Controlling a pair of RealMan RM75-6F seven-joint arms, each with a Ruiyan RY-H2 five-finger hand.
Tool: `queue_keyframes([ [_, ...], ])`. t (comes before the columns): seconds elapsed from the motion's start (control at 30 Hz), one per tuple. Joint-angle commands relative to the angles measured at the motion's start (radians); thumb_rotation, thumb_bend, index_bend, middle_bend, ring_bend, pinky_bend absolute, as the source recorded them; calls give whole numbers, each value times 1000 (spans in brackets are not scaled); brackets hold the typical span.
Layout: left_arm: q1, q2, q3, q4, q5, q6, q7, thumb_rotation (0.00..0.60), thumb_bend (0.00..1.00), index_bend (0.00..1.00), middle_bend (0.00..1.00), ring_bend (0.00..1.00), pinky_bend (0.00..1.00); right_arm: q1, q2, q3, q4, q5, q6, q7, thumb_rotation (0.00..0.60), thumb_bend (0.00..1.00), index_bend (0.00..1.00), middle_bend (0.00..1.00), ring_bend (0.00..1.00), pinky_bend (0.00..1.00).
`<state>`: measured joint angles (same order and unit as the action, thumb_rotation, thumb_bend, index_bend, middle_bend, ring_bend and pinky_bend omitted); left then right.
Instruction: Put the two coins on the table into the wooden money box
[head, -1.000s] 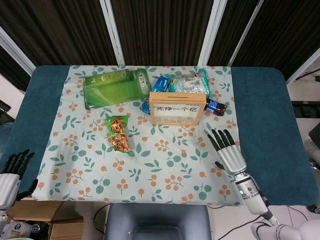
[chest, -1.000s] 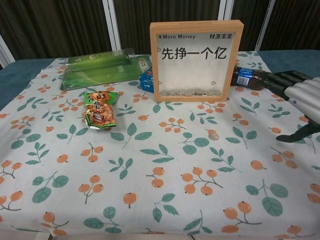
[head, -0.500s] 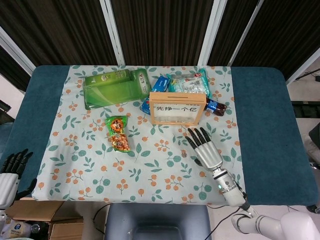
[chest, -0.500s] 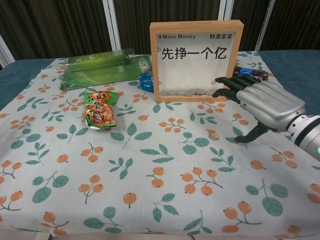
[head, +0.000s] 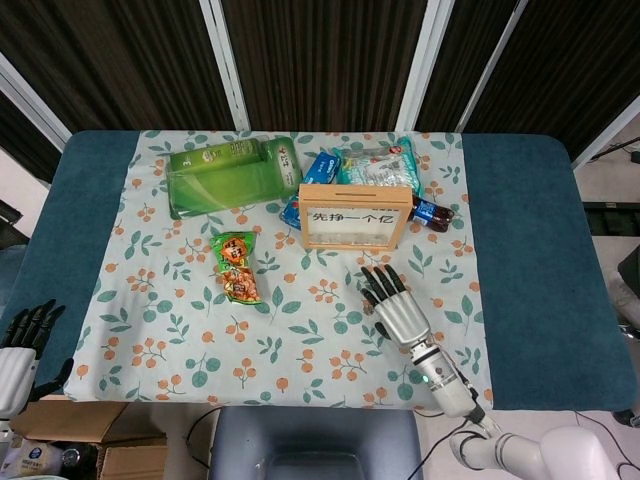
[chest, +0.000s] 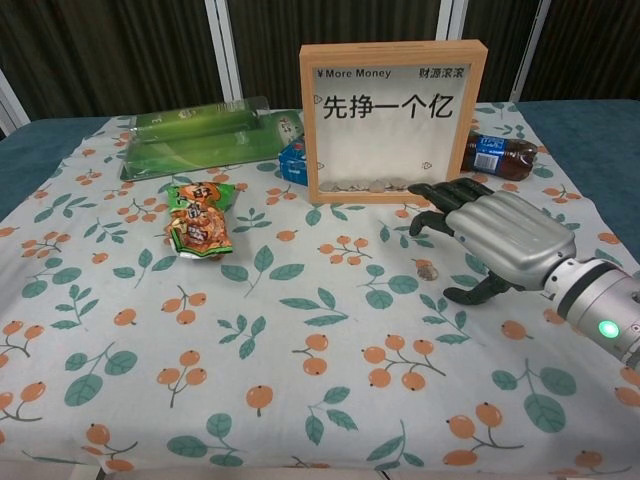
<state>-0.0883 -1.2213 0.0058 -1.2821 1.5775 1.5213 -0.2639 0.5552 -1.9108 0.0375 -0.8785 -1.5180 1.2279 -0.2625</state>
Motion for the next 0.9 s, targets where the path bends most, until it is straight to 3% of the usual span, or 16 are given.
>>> queue_keyframes([
  [0.03, 0, 1, -1, -1, 0, 1, 1, 600, 379, 0, 0, 0, 46, -2, -12, 1, 16, -4, -1, 13, 600, 375, 418, 16, 0, 0],
  [0.37, -1, 2, -1, -2, 0, 0, 0, 600, 380, 0, 0, 0, 46, -4, -25, 6, 36, -5, -15, 28, 600, 390, 516, 35, 0, 0],
  [0.9, -1, 5, -3, -7, 0, 1, 6, 600, 380, 0, 0, 0, 46, -5, -17, 20, 6, 11, -54, 19, 600, 392, 529, 43, 0, 0],
])
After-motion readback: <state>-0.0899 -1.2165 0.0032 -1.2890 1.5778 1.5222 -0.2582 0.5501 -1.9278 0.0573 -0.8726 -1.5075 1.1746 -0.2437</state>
